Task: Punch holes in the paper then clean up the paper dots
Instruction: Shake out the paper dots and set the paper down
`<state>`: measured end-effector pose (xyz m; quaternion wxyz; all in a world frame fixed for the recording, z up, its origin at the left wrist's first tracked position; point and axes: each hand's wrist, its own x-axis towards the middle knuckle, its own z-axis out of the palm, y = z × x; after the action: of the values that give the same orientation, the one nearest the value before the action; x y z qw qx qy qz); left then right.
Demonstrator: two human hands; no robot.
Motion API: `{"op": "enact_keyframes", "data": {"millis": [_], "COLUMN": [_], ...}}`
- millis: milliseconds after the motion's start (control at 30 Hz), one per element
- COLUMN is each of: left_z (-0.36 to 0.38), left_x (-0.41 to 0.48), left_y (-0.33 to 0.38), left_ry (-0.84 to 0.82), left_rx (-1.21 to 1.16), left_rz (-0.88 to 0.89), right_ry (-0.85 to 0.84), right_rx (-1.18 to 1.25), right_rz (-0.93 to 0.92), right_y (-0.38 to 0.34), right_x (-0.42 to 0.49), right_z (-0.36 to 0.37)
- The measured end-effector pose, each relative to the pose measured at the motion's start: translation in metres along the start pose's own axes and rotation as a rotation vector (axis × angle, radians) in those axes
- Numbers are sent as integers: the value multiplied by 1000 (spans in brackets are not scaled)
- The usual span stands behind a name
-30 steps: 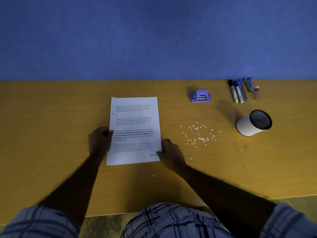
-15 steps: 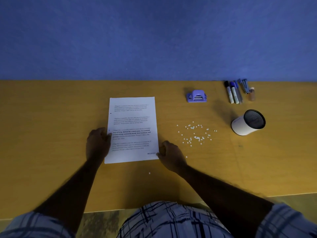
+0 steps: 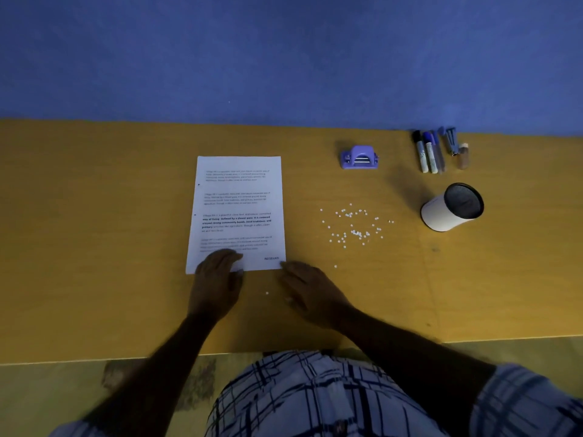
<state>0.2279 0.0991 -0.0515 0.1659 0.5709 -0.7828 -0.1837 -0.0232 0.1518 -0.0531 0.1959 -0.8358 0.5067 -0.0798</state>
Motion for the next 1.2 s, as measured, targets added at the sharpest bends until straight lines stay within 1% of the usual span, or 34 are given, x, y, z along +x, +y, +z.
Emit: {"op": "enact_keyframes", "data": {"millis": [100, 200, 267, 367, 533, 667, 767, 867, 1000, 1200], "left_z": [5, 5, 4, 1, 0, 7, 14, 21, 26, 29], "left_x": [-10, -14, -15, -15, -15, -14, -14, -12, -4, 19], "left_y": [5, 7, 10, 13, 16, 22, 28, 35, 44, 65], "left_ry": [1, 5, -3, -7, -43, -91, -99, -104, -116, -154], "left_rx": [19, 24, 36, 52, 72, 87, 92, 98, 113, 104], "left_rz": [14, -10, -2, 8, 24, 42, 78, 132, 172, 211], "right_ry": [-72, -156, -164, -126, -79, -77, -68, -38, 28, 55], "right_rx": [-93, -188, -212, -245, -325, -348, -313, -256, -148, -98], "right_rz": [-108, -143, -167, -169, -44, 180, 342, 441, 481, 449], "right_y": [-2, -3, -6, -10, 3, 25, 42, 58, 72, 80], "right_x": [-6, -9, -9, -10, -18, -28, -35, -40, -44, -50], "right_z": [7, 15, 21, 27, 20, 3, -10, -18, -24, -19]}}
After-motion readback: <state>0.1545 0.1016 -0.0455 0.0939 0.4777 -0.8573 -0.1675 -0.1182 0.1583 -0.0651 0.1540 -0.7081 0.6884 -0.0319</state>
